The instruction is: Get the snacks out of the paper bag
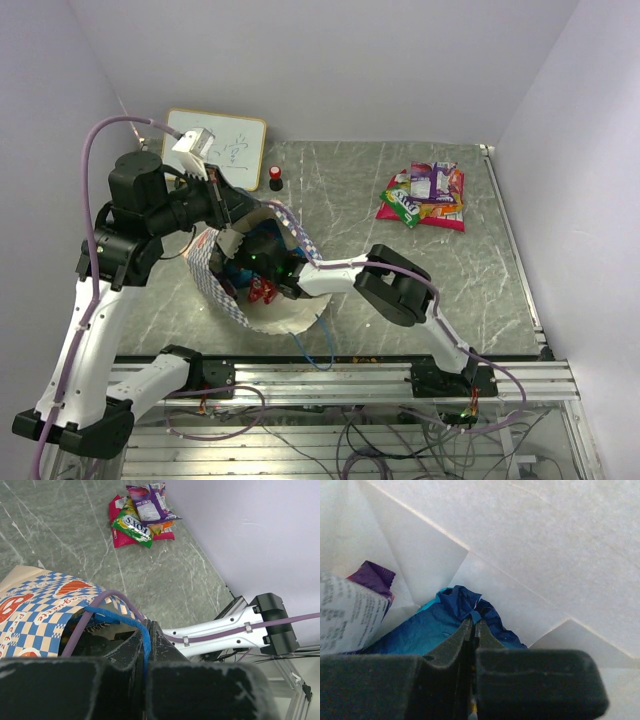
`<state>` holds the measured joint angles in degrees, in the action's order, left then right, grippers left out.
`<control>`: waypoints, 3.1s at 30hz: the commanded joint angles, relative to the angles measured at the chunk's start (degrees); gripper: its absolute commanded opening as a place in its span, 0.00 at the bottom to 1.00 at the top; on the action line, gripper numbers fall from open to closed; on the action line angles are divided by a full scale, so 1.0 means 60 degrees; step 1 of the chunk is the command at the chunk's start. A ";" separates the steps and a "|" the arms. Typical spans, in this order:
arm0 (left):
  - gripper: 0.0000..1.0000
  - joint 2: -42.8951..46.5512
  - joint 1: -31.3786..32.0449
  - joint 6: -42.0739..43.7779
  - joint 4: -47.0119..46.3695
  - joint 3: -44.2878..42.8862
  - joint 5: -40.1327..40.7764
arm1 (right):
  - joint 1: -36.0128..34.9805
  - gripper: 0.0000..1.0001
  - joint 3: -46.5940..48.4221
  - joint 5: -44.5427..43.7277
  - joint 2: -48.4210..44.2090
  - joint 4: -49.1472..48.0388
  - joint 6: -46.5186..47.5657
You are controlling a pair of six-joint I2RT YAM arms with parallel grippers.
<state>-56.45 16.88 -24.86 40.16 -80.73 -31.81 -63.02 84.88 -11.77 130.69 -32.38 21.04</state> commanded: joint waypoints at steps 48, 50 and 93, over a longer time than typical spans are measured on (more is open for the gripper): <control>0.07 0.0387 0.0101 -0.0939 -0.0087 0.0550 0.2261 | 0.0082 0.00 -0.4129 0.0921 -0.6247 -0.0477 -0.0317; 0.07 0.0371 0.0101 -0.0936 -0.0107 0.0532 0.2343 | 0.0080 0.00 -0.4103 0.1052 -0.6447 -0.0477 -0.0408; 0.07 -0.0304 0.0101 -0.1200 0.0589 0.0331 0.3650 | 0.0081 0.00 -0.3148 0.0671 -0.9458 0.0030 0.1133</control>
<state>-58.78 17.10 -31.38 43.16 -78.85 -12.23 -62.70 61.19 -6.02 78.83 -24.95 24.49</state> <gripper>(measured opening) 0.073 0.009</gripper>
